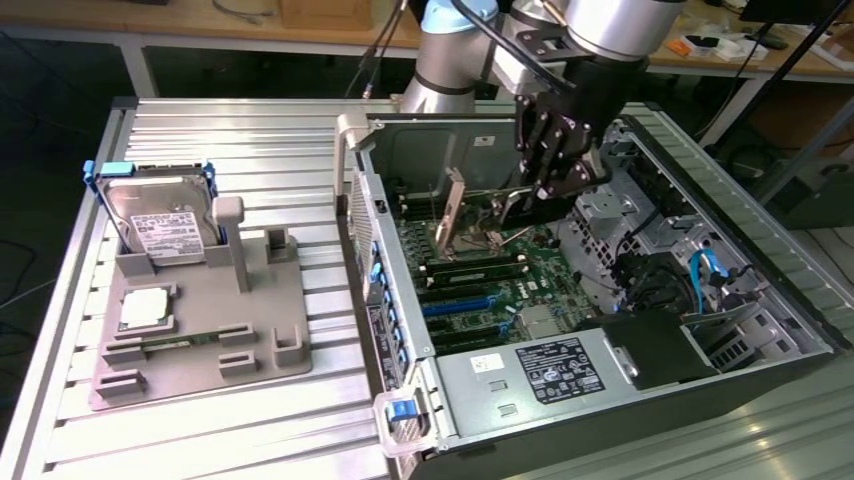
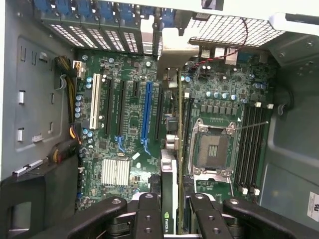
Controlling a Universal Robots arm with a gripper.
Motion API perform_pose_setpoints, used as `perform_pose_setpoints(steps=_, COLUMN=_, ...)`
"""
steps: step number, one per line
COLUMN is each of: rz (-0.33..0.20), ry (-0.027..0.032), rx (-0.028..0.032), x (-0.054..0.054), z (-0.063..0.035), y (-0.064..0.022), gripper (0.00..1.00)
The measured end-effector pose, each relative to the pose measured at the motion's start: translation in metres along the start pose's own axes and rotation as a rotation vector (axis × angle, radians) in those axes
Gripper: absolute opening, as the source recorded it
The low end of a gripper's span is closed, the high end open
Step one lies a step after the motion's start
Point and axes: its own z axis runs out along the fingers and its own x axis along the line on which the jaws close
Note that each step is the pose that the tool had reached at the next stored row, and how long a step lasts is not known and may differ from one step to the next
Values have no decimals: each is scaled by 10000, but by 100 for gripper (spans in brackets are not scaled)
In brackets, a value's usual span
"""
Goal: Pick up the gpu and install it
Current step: 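Insert the gpu into the slot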
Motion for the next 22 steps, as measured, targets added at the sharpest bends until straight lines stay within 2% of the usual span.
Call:
perform_pose_setpoints(steps=4, rz=326, ry=6, rx=8, x=1, z=20, y=2, gripper=27)
perform_pose_setpoints(steps=7, rz=721, ry=12, rx=18, x=11, z=88, y=4, gripper=27)
perform_pose_setpoints(steps=17, rz=777, ry=12, rx=20, x=188, z=275, y=24, gripper=27)
perform_pose_setpoints(steps=22, rz=827, ry=14, rx=21, x=209, z=381, y=52, gripper=27)
